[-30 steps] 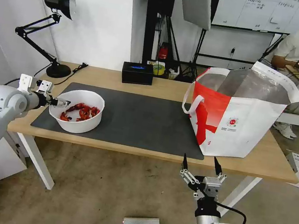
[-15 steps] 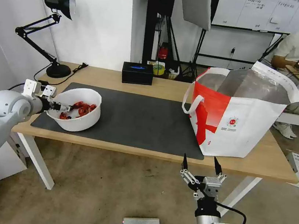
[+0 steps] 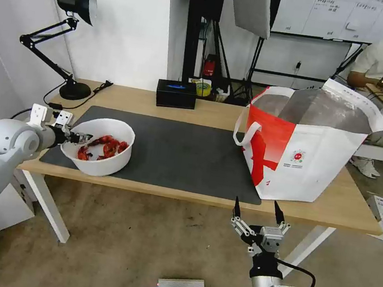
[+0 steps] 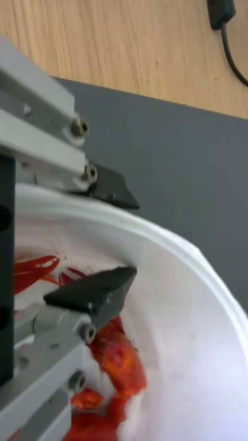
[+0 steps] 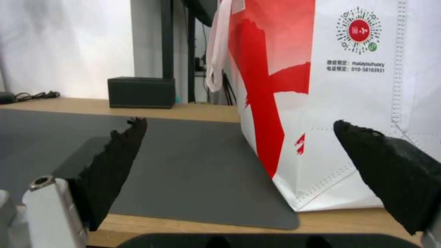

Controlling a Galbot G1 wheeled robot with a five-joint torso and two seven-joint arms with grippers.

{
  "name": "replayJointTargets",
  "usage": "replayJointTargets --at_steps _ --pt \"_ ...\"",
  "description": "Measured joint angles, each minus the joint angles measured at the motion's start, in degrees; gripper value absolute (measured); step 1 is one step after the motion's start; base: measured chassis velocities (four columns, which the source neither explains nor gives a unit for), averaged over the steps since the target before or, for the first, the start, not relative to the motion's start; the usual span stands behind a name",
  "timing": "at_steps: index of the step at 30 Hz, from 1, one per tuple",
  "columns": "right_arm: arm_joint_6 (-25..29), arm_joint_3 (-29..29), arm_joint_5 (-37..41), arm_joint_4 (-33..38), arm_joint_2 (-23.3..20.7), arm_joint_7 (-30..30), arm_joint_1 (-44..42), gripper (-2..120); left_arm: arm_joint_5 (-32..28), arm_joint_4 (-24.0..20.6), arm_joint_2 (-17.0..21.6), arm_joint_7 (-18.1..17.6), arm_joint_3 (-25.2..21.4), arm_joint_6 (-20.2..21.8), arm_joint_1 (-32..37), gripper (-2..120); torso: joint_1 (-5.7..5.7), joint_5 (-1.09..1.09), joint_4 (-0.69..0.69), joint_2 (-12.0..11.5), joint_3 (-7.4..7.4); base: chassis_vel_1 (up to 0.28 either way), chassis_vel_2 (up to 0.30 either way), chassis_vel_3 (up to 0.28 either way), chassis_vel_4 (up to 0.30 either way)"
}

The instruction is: Pick up the trash from the table and place it into the takeout bag.

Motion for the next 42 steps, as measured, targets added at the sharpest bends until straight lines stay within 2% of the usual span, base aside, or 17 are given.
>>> replayJointTargets --at_steps 2,4,6,7,9,17,21,26,31,42 --pt "0.0 0.0 0.0 0.0 0.0 0.0 0.0 100 0.0 -0.2 -0.2 0.0 -0.4 0.0 0.3 23 0.00 0.00 0.00 0.0 0.00 0.000 0.000 0.000 0.000" --pt "0.0 0.0 0.0 0.0 0.0 0.0 0.0 100 0.0 -0.3 -0.2 0.0 -0.5 0.0 0.3 19 -0.01 0.00 0.00 0.0 0.00 0.000 0.000 0.000 0.000" --pt "0.0 0.0 0.0 0.0 0.0 0.0 0.0 100 0.0 -0.8 -0.4 0.0 -1.1 0.0 0.9 8 0.00 0.00 0.00 0.0 0.00 0.000 0.000 0.000 0.000" --pt "0.0 0.0 0.0 0.0 0.0 0.0 0.0 100 0.0 -0.8 -0.4 0.0 -1.1 0.0 0.9 8 0.00 0.00 0.00 0.0 0.00 0.000 0.000 0.000 0.000" --pt "0.0 0.0 0.0 0.0 0.0 0.0 0.0 100 -0.1 -1.6 -0.6 0.1 -1.9 -0.1 1.9 0 0.00 0.00 0.00 0.0 0.00 0.000 0.000 0.000 0.000" --pt "0.0 0.0 0.0 0.0 0.0 0.0 0.0 100 -0.9 -3.6 -0.6 0.9 -4.0 -0.1 4.1 0 0.00 -0.01 0.01 0.0 0.00 0.000 0.000 0.000 0.000" --pt "0.0 0.0 0.0 0.0 0.0 0.0 0.0 100 -2.3 -6.2 -0.6 1.0 -5.9 0.1 6.4 0 0.00 -0.02 0.00 0.0 0.00 0.000 0.000 0.000 0.000" --pt "0.0 0.0 0.0 0.0 0.0 0.0 0.0 100 -6.5 -11.9 -0.9 0.8 -10.1 0.1 10.8 0 0.00 -0.02 0.00 0.0 0.00 0.000 0.000 0.000 0.000" --pt "0.0 0.0 0.0 0.0 0.0 0.0 0.0 100 -11.1 -16.7 -1.5 -1.3 -12.7 0.1 13.9 0 0.00 -0.01 0.00 0.0 0.00 0.000 0.000 0.000 0.000" --pt "0.0 0.0 0.0 0.0 0.0 0.0 0.0 100 -18.3 -22.7 -2.3 -5.3 -13.6 0.1 15.5 0 0.00 0.00 0.00 0.0 0.00 0.000 0.000 0.000 0.000"
